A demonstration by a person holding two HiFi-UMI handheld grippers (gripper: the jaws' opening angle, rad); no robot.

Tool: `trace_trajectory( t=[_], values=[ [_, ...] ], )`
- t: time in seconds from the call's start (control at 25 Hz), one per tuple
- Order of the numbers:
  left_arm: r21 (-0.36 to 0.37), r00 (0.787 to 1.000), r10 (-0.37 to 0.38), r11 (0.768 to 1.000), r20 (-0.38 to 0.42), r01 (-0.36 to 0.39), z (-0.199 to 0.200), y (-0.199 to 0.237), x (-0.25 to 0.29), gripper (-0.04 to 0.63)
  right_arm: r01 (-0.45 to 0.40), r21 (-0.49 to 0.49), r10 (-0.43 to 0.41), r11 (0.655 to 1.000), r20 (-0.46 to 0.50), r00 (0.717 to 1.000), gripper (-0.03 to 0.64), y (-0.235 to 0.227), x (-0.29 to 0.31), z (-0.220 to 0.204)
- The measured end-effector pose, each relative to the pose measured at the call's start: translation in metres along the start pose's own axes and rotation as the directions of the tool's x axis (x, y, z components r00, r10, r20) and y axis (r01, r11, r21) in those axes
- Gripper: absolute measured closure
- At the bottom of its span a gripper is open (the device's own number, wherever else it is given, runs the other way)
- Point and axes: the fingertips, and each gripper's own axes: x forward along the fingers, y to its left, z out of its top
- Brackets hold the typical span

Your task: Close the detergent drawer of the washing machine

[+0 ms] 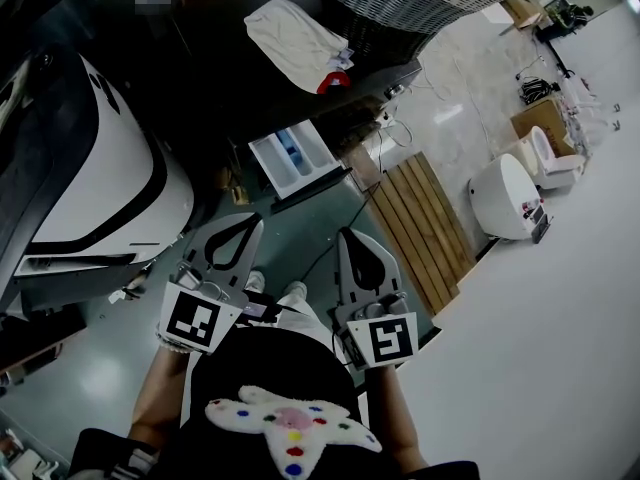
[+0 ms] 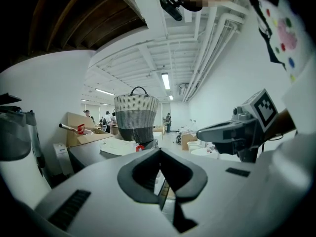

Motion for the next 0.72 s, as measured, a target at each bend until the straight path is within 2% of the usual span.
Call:
trace_trajectory(
  t=[0.2,0.28,0.4,0.52,0.64,0.72],
  values=[
    [-0.046,0.999,0.026,0.999,0.019,-0.025,0.0035,-0.0010,-0.0011,0.584,-0.008,0.020,0.008,1.000,0.018,1.000,0.614,-0.0024,-0.0035,0.0024],
    [-0.053,0.999,0.033,0.998,0.019,-0.032,0.0035,-0.0007,-0.0007,0.581,-0.019,0.016,0.019,1.000,0.023,1.000,0.570,-0.0018,-0.0034,0.0029],
    [-0.074,0.999,0.038,0.997,0.020,-0.036,0.0032,-0.0007,0.0002,0.548,-0.031,0.019,0.031,0.999,0.022,0.999,0.496,-0.0015,-0.0025,0.0030],
    [-0.078,1.000,0.010,0.997,0.011,-0.009,0.0014,-0.0047,0.0020,0.445,-0.040,0.016,0.040,0.999,0.017,0.999,0.443,-0.0019,-0.0012,0.0023],
    [-0.052,1.000,0.012,0.999,-0.008,-0.013,-0.0023,-0.0056,0.0039,0.445,-0.043,0.010,0.043,0.999,0.006,0.999,0.442,-0.0036,-0.0003,-0.0005],
    [-0.059,1.000,0.025,0.998,-0.013,-0.026,-0.0045,-0.0046,0.0044,0.445,-0.043,0.012,0.043,0.999,0.000,0.999,0.442,-0.0058,-0.0001,-0.0029]
  ],
)
